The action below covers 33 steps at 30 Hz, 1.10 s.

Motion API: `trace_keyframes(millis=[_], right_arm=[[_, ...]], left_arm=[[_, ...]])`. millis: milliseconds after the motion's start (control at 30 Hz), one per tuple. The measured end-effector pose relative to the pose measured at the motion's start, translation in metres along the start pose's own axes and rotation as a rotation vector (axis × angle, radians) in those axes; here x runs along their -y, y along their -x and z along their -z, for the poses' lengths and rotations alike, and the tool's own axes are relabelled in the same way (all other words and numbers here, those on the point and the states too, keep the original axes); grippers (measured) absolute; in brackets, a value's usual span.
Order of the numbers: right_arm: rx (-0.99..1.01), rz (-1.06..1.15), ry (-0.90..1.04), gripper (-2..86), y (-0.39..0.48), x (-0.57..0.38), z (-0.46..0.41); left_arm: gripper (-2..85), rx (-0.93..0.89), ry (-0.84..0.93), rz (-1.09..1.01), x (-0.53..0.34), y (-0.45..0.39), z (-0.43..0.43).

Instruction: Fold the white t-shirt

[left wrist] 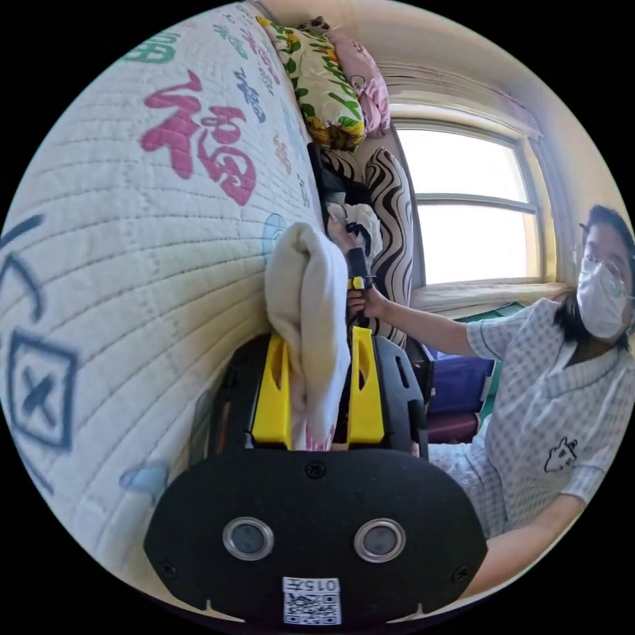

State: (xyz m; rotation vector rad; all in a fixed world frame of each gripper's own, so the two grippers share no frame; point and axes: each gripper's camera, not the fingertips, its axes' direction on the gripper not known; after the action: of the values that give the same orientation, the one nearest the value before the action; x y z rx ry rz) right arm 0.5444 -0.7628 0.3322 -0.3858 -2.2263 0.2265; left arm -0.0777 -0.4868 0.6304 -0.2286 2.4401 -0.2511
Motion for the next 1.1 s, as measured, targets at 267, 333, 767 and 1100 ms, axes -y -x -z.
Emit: trace_keyframes(millis=[267, 333, 767, 1100], right_arm=[[-0.076, -0.040, 0.077, 9.7, 0.009, 0.032, -0.128], [-0.047, -0.025, 0.172, 5.9, 0.016, 0.045, -0.175], [0.017, 0.376, 0.546, 0.5, 0.147, 0.095, -0.579], [-0.489, 0.683, 0.399, 12.1, 0.267, 0.130, -0.719]], left_arm=[[5.2, -0.052, -0.019, 0.121, -0.050, -0.032, 0.055], [5.1, -0.008, -0.058, 0.172, -0.092, -0.044, 0.102], [5.5, 0.471, -0.390, 0.571, -0.372, -0.122, 0.401], [9.2, 0.683, -0.571, 0.501, -0.437, -0.239, 0.375]])
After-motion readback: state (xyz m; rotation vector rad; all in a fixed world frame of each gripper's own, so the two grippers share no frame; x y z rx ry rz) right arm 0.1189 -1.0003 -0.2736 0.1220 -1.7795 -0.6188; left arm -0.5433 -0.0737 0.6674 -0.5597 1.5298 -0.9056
